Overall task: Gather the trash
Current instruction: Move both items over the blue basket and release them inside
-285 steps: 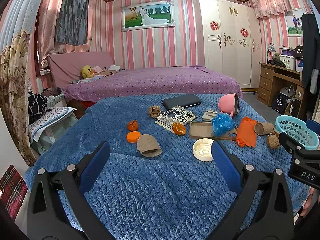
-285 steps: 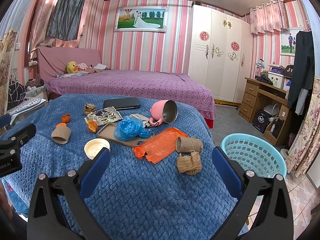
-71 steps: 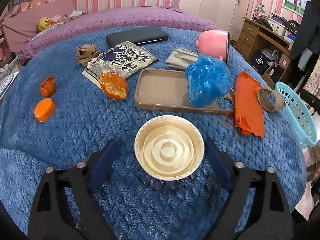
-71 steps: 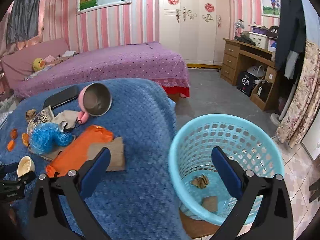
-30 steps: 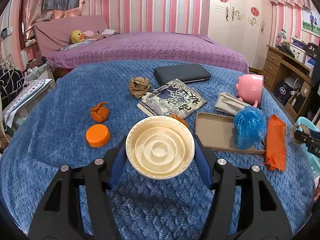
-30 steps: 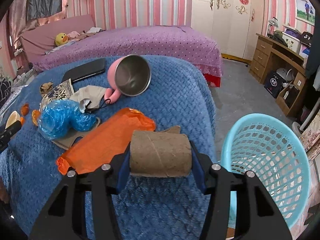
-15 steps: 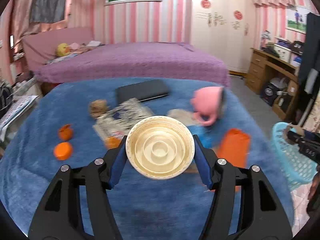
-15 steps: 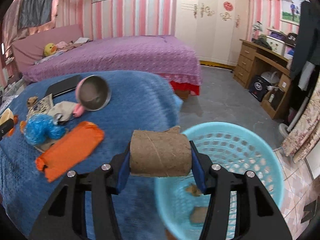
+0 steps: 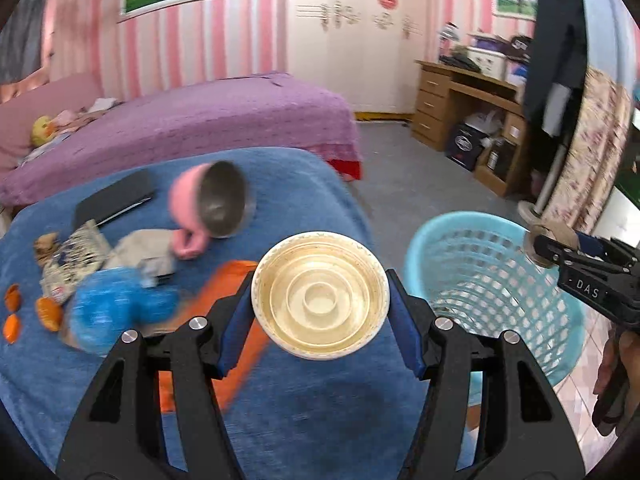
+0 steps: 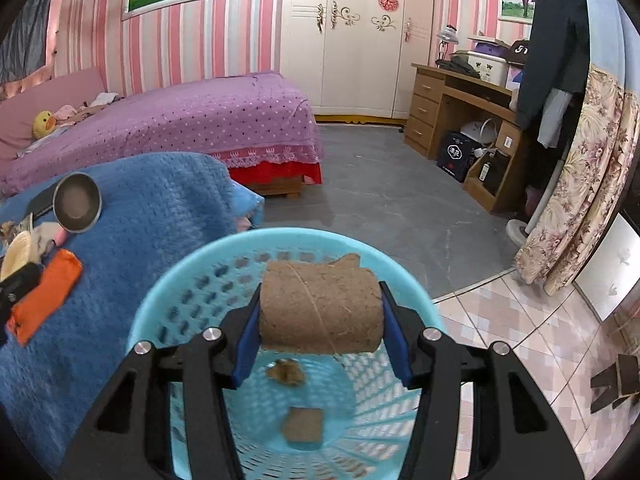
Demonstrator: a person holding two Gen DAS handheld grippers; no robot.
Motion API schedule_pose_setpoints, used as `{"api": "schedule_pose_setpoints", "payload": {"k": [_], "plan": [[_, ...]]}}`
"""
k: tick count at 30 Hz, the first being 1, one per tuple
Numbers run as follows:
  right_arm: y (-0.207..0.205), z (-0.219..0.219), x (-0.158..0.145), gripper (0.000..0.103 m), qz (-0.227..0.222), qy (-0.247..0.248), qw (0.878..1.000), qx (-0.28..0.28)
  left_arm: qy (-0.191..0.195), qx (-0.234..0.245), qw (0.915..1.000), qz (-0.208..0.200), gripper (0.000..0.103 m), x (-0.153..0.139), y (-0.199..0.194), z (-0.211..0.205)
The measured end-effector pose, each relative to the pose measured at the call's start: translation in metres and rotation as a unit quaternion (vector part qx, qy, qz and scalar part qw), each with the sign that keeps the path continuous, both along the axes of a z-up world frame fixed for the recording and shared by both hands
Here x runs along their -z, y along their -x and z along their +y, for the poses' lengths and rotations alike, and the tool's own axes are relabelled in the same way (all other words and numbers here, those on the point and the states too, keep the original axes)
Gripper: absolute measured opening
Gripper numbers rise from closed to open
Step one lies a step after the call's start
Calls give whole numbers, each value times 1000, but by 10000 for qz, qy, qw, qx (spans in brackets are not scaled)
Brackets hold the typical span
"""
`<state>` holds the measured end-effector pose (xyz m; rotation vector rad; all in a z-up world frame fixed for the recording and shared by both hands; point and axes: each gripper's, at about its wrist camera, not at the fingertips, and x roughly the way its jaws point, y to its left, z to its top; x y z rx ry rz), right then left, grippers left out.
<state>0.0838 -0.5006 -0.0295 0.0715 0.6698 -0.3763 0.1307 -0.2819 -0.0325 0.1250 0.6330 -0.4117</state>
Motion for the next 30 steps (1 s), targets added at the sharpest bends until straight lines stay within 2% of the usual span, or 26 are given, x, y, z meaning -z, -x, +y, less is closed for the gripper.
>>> {"api": "schedule_pose_setpoints", "payload": {"k": [6,12,20,30], "plan": [[16,-27,4,53,-77,-111,9996,241,-114,410,9991,39,61,10,4,-54],[21,-40,10,53,-85,-224,9990,386,-214,678,9974,63,61,19,6,-88],[29,-51,16,53,-102,-336,9980,524,-274,873,9955,251,61,27,-5,-111],[25,-49,18,53,-32,-346,9982,482,-295,932,9944,409,61,32,-15,-115]]}}
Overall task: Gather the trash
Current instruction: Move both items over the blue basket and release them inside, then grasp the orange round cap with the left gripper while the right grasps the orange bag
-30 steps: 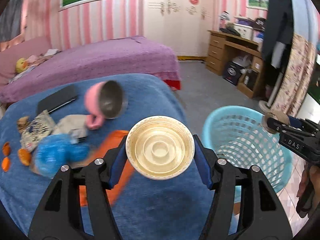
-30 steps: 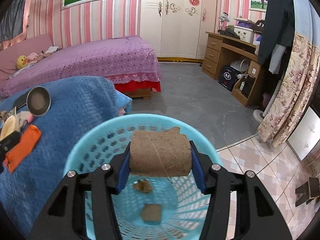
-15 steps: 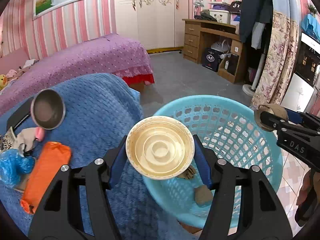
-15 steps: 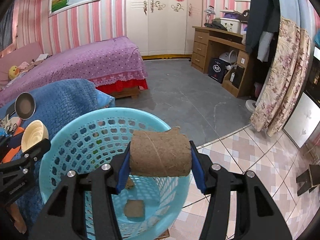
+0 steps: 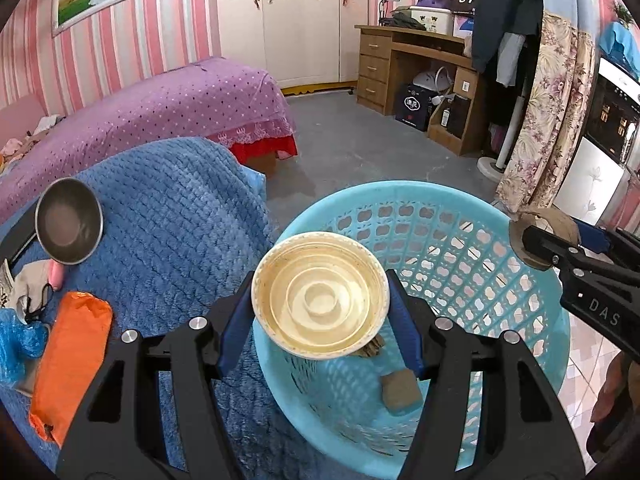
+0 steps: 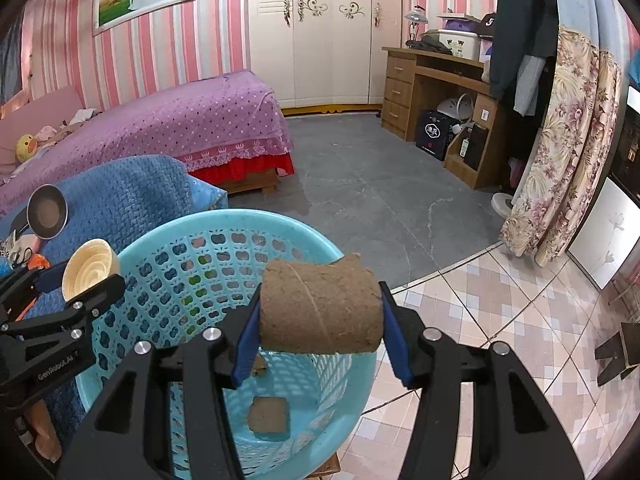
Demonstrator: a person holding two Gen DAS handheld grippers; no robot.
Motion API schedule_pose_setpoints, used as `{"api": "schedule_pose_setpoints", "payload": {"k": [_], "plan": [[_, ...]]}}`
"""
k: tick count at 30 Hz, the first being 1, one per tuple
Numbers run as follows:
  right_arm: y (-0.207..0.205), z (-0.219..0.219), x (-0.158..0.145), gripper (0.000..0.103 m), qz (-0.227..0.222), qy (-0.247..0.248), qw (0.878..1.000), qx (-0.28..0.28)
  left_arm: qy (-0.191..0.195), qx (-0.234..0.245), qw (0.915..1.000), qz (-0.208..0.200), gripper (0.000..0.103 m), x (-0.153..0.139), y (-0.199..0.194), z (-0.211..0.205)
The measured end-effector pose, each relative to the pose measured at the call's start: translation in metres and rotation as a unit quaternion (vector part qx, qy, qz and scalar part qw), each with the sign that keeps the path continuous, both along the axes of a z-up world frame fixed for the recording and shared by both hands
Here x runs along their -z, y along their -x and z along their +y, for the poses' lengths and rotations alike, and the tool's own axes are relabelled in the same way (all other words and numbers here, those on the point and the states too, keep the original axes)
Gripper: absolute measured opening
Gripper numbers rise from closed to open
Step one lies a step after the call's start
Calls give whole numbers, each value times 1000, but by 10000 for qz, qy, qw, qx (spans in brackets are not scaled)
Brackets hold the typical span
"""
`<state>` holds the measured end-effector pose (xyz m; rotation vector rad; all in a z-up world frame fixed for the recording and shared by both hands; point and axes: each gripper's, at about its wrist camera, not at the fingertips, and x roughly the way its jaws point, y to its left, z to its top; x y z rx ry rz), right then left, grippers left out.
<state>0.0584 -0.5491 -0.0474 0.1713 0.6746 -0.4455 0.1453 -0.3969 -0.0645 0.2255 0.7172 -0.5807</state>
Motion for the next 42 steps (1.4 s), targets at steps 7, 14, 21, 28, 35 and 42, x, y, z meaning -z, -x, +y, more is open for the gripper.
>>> {"api": "schedule_pose_setpoints", "payload": {"k": [7,14,21,28,35,42], "plan": [[0,0,0,53,4,-9,10000,-7,133,-72,9999,-24,80,-3,0,7],[-1,5,-1,53,12,39,10000,-23,136,-353,9991,-185,89,-14,-5,29],[-7,12,-2,53,39,94,9999,-64,248,-637,9974,-244,94,-27,-12,56],[-11,24,-8,75,-27,120,9999,-51,272,-800,9960,-294,94,-34,-8,82],[-18,41,-17,93,-148,139,9998,-22,239,-971,9938,-480,96,-47,-1,116],[-35,80,-26,96,-245,229,9988,-369,240,-1290,9902,-481,97,-56,3,177]]}}
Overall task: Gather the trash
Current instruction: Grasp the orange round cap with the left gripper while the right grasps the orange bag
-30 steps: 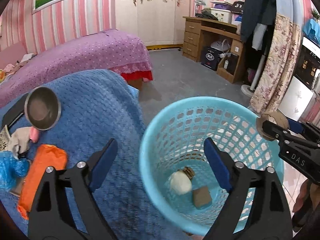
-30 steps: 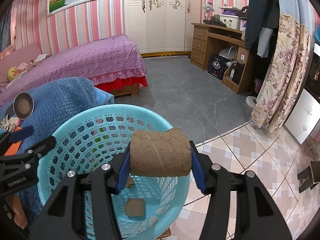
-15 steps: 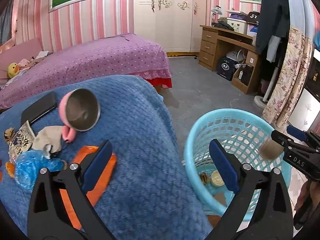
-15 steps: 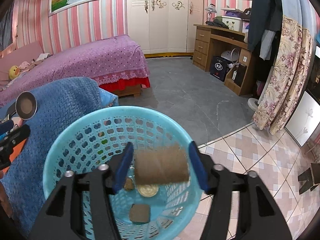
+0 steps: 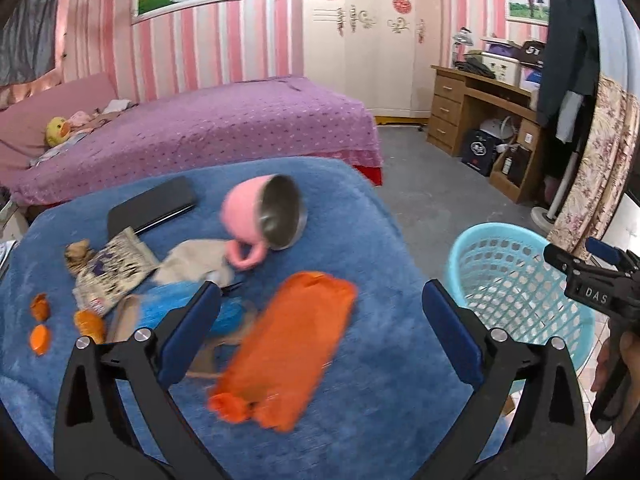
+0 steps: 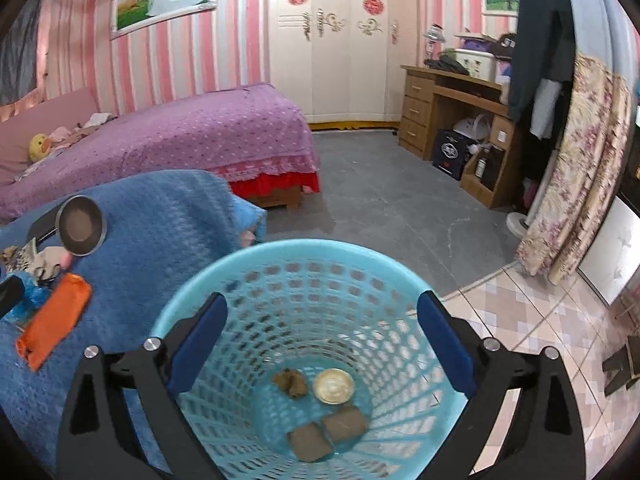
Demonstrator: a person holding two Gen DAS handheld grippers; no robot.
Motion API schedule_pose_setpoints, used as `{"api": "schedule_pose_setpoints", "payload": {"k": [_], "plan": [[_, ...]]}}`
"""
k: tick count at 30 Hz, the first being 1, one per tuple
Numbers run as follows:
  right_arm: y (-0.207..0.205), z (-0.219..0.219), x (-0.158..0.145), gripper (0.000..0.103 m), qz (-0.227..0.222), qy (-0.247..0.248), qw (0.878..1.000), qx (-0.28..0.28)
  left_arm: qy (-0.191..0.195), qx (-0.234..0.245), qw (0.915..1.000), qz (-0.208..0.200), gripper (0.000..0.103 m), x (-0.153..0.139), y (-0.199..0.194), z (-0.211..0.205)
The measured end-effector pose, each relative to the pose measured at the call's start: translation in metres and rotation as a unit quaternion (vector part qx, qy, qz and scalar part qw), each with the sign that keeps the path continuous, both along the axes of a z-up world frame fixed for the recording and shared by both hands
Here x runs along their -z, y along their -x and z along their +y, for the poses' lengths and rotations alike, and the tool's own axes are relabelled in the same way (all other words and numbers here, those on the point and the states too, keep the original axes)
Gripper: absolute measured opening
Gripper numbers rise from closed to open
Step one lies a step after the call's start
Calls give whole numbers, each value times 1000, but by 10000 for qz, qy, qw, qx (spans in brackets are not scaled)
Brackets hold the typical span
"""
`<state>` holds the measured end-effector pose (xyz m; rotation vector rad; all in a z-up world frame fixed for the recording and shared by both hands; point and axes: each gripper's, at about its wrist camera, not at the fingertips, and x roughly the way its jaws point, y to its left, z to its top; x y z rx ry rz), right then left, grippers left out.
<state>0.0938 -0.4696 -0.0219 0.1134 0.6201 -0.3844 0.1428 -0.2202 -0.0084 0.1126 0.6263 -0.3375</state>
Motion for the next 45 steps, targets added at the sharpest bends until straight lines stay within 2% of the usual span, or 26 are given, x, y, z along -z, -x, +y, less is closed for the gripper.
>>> {"api": "schedule_pose_setpoints", "payload": {"k": [7,12,17,22,27,32,34,38,43,45], "plan": [[-18,52,-3,97,-64,30,9994,-336,-140,-466,9988,-32,97,1,0,80],[-26,85,-2,97,-68,-70,9984,-566,-297,-980,9947,-89,97,6,-6,148],[-32,121,2,97,4,-12,9968,-797,-272,-1379,9901,-43,97,17,-12,207],[-34,145,5,97,73,-5,9953,-967,-438,-1626,9856,168,97,36,-23,248],[-36,151,7,97,112,-171,9945,-1031,-390,-1851,9809,453,97,52,-37,286],[-42,155,11,97,232,-168,9959,-856,-127,-2013,9773,656,96,58,-52,311],[-43,154,14,97,288,-196,9962,-796,-92,-2094,9749,753,95,64,-58,318],[-45,152,17,97,368,-280,9957,-800,159,-1983,9739,1090,79,73,-71,325],[-45,160,20,97,416,-290,9942,-945,62,-1763,9783,1091,69,75,-74,316],[-45,166,20,97,388,-345,9931,-1056,-16,-1710,9790,1113,59,77,-76,312]]}}
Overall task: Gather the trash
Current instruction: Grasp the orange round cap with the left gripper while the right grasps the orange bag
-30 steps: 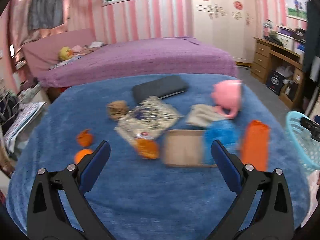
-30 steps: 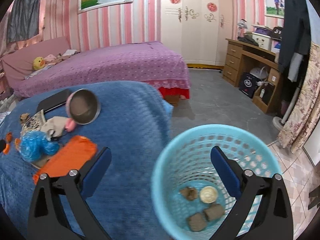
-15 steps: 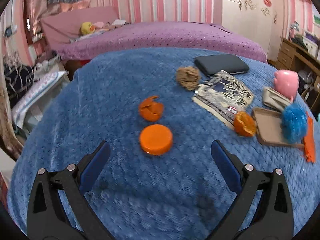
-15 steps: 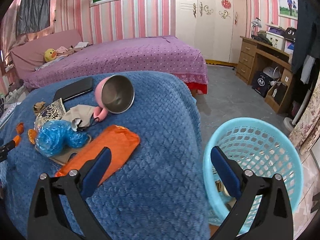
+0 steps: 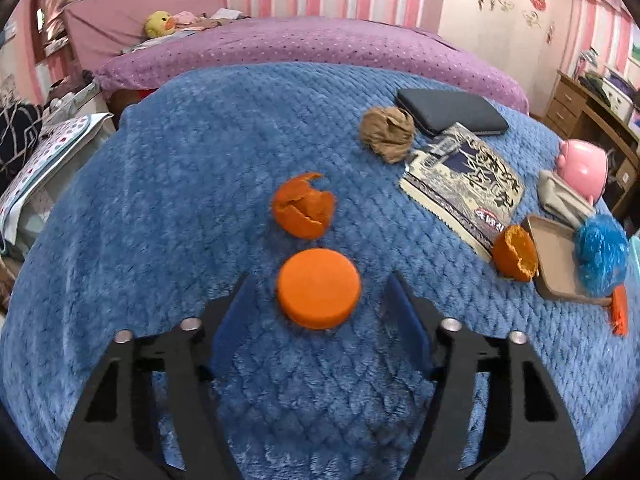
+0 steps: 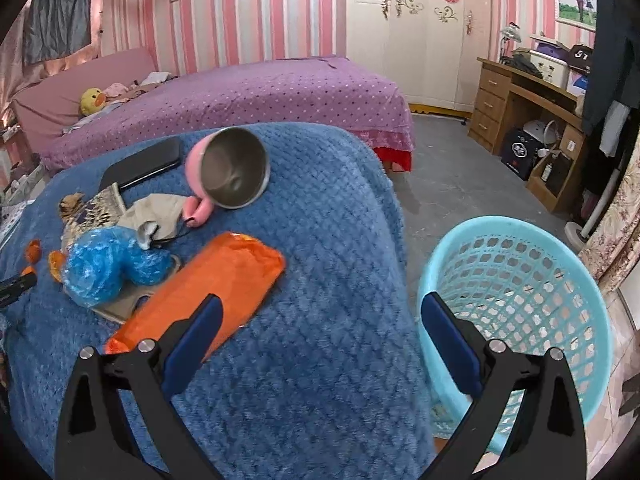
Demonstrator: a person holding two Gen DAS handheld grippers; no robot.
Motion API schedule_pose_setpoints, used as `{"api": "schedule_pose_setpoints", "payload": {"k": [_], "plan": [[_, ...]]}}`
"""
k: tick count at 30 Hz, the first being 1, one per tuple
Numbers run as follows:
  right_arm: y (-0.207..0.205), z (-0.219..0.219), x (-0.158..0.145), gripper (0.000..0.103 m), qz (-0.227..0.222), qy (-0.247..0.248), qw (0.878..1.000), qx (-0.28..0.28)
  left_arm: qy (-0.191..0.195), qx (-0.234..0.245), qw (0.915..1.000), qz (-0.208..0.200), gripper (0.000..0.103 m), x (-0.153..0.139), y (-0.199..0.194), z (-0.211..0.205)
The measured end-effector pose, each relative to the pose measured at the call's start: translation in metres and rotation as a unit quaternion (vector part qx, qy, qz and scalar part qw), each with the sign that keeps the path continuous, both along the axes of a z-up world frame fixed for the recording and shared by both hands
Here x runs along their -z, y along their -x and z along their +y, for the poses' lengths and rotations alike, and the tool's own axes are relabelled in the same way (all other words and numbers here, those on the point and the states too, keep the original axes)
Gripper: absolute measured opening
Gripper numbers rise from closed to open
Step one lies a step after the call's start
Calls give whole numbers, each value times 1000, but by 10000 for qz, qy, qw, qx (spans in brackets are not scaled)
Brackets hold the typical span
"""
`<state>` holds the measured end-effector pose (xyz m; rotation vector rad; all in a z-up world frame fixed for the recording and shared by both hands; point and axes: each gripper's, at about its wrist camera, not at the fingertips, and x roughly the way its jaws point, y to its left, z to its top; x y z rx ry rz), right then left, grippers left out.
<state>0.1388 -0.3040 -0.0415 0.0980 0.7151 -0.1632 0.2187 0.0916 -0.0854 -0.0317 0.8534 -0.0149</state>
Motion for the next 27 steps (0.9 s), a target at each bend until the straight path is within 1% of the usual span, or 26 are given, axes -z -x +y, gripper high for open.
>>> {"api": "schedule_pose_setpoints", "payload": {"k": [1,3,6,10,15,23,27], "plan": [[0,3,0,97,-12,-17,10000,-55,-29,14,10000,-8,57,0,0,-1],[1,15,-1,97,-28,22,9997,-234,-28,88,9999,-43,47,-1,1,-3],[2,35,2,97,5,145,9986,-500,-25,75,9999,-78,39,-2,3,-2],[4,59,6,97,79,180,9961,-863,9,34,9999,-128,39,-4,7,0],[3,74,11,97,185,256,9939,-1061,-21,36,9998,-209,39,-7,14,0],[-6,88,19,97,393,160,9919,-1195,-29,12,9998,-214,39,-8,14,0],[-13,91,27,96,595,242,9907,-1198,-4,-5,9998,-201,39,-8,14,2]]}}
